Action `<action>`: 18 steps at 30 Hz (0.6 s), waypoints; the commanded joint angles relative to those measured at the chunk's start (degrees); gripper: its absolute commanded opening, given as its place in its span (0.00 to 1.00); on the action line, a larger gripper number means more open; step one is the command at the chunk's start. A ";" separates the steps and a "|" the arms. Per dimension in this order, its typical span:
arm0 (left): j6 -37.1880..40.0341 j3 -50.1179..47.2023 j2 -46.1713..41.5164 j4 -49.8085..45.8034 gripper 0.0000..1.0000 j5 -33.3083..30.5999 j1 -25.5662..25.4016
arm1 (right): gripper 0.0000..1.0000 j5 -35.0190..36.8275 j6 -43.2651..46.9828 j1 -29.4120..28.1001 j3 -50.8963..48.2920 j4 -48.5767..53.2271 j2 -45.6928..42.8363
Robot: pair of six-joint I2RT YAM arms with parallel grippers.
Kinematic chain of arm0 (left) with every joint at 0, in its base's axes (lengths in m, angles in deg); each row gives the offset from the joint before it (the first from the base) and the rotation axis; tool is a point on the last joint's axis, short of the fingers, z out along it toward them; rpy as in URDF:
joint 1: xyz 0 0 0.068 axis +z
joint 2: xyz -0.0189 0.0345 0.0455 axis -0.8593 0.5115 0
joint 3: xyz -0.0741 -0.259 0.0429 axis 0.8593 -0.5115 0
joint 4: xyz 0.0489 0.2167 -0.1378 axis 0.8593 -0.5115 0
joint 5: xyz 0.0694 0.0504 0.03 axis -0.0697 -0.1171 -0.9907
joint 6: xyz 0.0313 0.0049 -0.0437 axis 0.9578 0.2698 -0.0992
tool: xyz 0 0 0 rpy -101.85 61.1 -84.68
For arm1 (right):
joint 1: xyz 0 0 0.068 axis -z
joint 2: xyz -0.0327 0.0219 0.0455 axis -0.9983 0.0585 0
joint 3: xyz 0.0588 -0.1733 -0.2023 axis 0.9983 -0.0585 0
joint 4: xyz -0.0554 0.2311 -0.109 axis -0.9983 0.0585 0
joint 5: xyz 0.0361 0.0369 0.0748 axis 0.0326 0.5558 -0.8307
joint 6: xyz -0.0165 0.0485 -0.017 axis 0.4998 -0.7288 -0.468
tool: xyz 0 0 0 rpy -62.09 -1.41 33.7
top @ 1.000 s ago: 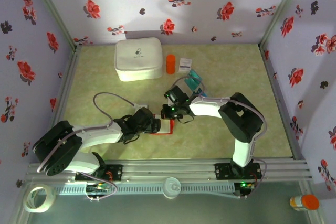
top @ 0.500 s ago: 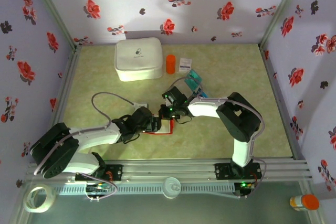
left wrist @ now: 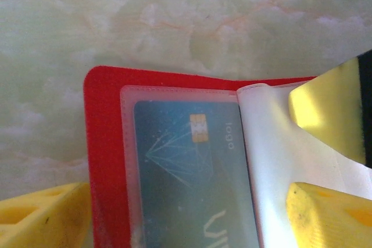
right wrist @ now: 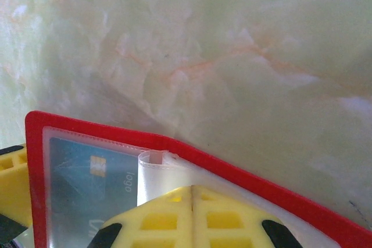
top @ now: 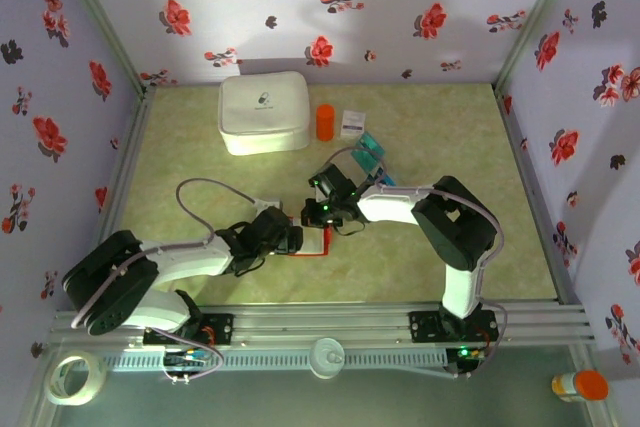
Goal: Put the credit cards into the card holder
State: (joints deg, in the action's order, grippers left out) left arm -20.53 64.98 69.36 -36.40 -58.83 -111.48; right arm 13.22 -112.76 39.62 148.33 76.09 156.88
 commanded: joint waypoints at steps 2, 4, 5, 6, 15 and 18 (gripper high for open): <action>0.06 -1.54 2.97 1.12 0.82 2.23 -0.66 | 0.09 -0.09 -0.28 -0.17 2.65 2.15 -0.80; 0.09 -1.54 3.28 1.30 0.80 2.27 -0.66 | 0.12 0.04 -0.23 0.03 2.92 2.60 -1.42; 0.09 -1.54 3.40 1.38 0.80 2.26 -0.69 | 0.14 0.07 -0.14 0.16 2.94 2.79 -1.87; -0.02 -1.55 3.45 1.39 0.80 2.26 -0.71 | 0.17 0.23 -0.11 0.26 2.87 3.00 -2.41; -0.02 -1.84 3.02 1.78 0.75 2.16 -0.74 | 0.37 2.04 -1.91 0.73 -1.77 1.70 -6.80; -0.06 -1.93 2.86 1.83 0.74 2.20 -0.74 | 0.37 2.58 -2.47 0.67 -3.57 0.85 -7.35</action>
State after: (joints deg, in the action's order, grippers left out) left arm -20.29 64.72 70.19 -35.39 -60.65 -111.75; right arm 14.29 -113.88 40.17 146.98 77.25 150.65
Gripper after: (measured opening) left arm 0.745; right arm 0.372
